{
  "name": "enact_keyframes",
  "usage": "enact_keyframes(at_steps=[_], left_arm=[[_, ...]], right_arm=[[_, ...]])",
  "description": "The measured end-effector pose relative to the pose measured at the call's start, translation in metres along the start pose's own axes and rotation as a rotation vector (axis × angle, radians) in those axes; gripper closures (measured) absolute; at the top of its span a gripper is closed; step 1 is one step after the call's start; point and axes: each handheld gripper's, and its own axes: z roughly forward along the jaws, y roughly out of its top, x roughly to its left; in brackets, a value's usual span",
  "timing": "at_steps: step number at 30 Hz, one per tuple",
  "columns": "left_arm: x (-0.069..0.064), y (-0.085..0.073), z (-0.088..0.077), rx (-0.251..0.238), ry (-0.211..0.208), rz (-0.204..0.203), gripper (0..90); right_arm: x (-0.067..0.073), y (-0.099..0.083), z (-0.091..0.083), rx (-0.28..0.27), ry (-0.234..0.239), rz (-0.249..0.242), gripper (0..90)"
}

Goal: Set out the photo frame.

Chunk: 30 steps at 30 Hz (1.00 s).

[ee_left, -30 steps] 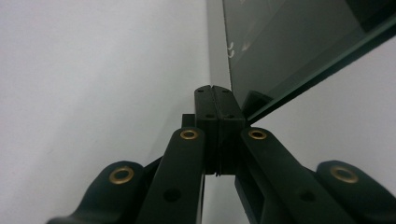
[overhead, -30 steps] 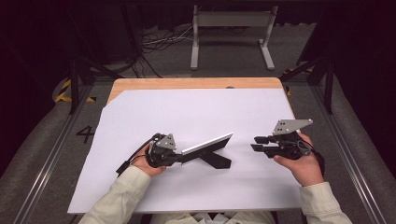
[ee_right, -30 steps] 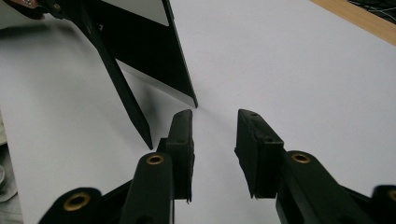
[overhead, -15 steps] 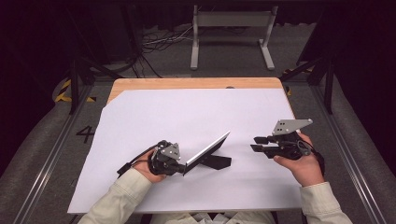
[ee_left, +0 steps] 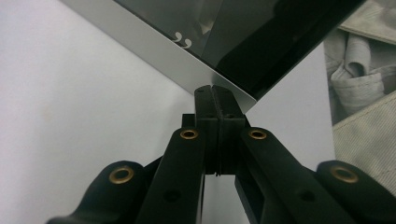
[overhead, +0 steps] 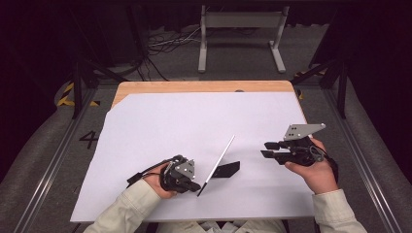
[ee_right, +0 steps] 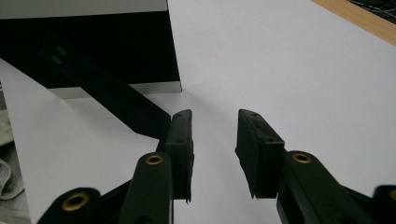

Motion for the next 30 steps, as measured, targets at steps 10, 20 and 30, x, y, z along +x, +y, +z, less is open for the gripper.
enact_keyframes(at_steps=[10,20,30], left_arm=[[-0.011,0.011,0.009,0.027,-0.042,0.053,90.0],[-0.024,0.025,0.025,0.044,-0.095,0.1,90.0],[-0.026,0.034,0.034,0.033,-0.11,0.121,90.0]], right_arm=[[0.0,0.0,0.001,0.007,0.0,0.002,66.1],[0.0,0.0,0.0,0.006,-0.001,0.002,66.0],[0.0,0.0,0.002,0.011,0.001,0.003,65.9]])
